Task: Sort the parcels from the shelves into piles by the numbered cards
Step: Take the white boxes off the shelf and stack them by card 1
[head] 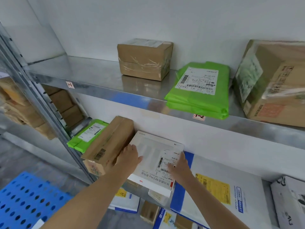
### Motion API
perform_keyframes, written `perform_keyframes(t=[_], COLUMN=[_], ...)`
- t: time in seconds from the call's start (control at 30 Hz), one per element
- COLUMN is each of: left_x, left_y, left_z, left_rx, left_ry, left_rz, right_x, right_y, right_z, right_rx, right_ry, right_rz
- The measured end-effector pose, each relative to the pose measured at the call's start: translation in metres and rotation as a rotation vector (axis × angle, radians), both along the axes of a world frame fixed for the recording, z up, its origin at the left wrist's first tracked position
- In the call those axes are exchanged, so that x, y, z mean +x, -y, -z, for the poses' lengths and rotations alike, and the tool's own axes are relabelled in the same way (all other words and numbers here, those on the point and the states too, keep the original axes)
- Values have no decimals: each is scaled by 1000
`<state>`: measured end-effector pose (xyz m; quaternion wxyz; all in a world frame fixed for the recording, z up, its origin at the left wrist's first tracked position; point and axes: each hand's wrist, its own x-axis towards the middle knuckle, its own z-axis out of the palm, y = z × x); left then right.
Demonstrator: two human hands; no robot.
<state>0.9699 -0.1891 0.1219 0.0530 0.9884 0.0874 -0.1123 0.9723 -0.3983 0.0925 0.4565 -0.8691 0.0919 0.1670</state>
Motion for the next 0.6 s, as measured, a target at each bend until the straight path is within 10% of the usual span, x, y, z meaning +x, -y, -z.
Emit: perform_keyframes(t=[0.6], left_x=[0], left_y=[-7], left_z=[-38], left_rx=[-522], left_ry=[40], left_rz=[-306], right_x=[-10], right_y=[0], right_z=[-7], right_rx=[407], right_ry=[-84], right_rz=[355])
